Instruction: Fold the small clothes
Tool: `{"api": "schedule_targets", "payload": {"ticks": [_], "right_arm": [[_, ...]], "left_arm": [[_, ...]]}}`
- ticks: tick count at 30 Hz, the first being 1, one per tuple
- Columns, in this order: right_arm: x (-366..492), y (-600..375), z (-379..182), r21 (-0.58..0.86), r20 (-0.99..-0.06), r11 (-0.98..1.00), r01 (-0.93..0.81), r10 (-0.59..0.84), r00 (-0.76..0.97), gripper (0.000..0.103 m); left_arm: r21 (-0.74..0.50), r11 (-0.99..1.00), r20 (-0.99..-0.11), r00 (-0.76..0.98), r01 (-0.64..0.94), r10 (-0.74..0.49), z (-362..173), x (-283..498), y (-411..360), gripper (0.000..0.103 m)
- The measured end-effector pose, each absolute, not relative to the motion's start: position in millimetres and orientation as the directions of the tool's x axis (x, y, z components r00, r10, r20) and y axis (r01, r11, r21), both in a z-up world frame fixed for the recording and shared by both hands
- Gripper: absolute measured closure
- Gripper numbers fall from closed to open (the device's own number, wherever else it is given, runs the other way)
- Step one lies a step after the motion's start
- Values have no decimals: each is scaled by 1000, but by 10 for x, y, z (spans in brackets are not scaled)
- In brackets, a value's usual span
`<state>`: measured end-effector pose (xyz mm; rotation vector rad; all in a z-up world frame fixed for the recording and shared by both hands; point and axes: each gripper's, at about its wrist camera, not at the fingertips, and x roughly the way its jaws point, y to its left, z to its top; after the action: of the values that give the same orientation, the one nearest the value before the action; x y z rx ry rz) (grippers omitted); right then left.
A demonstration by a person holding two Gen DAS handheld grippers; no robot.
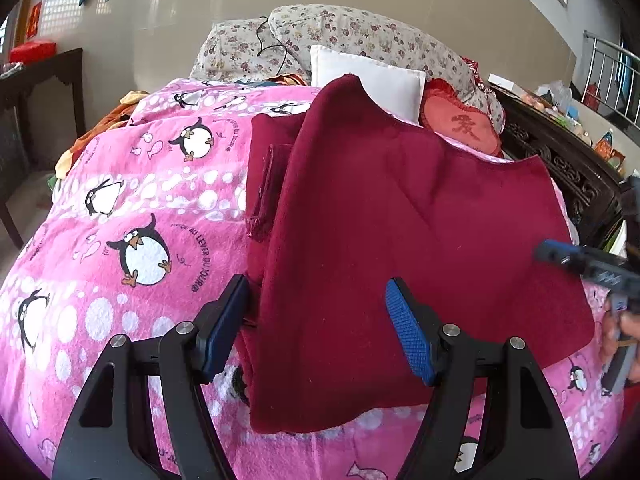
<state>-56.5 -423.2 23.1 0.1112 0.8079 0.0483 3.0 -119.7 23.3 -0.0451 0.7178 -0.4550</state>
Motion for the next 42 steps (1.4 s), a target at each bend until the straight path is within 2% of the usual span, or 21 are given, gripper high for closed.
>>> {"api": "schedule_targets", "payload": {"ticks": [4, 6, 10, 17, 22, 25, 29, 31, 32, 33, 34, 35, 38, 42], "right_arm": [[-566, -4234, 236, 119, -729, 993, 8, 82, 680, 61], [-585, -4212, 348, 163, -711, 986, -12, 126, 692, 61], [-456, -3924, 541, 188, -677, 976, -110, 210, 705, 60], [242, -3196, 690, 239, -637, 934, -267, 358, 683, 60], [643, -2735, 736, 199, -629, 927, -319, 371, 684, 60], [903, -2507, 670, 142, -653, 940, -311, 325, 684, 60], [1084, -2391, 598, 171, -692, 938, -303, 333, 641, 60], [1060, -2381, 640, 197, -677, 933, -303, 353, 646, 53], [1026, -2379, 672, 228, -663, 923, -310, 381, 645, 44], [1013, -2351, 688, 246, -664, 916, -316, 397, 634, 29], [1028, -2314, 688, 242, -674, 918, -315, 393, 626, 23], [1047, -2234, 670, 220, -699, 924, -314, 373, 609, 20], [1161, -1994, 578, 109, -769, 947, -303, 273, 577, 20], [1261, -1832, 469, 3, -796, 956, -294, 180, 578, 15]], "left_arm": [[-188, 903, -627, 661, 386, -413, 222, 38, -1205, 32], [-189, 903, -626, 661, 386, -414, 227, 43, -1207, 32], [-185, 908, -624, 669, 376, -404, 272, -6, -1210, 32], [-274, 897, -611, 658, 346, -440, 400, -125, -1015, 32], [-309, 902, -619, 656, 302, -432, 366, -159, -893, 32], [-337, 896, -629, 639, 289, -442, 293, -186, -863, 32], [-382, 886, -637, 620, 262, -458, 177, -157, -822, 32], [-410, 878, -643, 604, 247, -470, 110, -115, -796, 32], [-420, 874, -641, 602, 243, -475, 84, -104, -787, 32], [-429, 871, -639, 601, 240, -480, 64, -91, -783, 29], [-443, 864, -635, 597, 239, -491, 50, -76, -784, 24], [-456, 857, -628, 596, 238, -500, 49, -66, -788, 23], [-470, 849, -620, 595, 240, -511, 59, -37, -829, 17], [-487, 839, -602, 602, 244, -525, 42, -28, -829, 15]]}}
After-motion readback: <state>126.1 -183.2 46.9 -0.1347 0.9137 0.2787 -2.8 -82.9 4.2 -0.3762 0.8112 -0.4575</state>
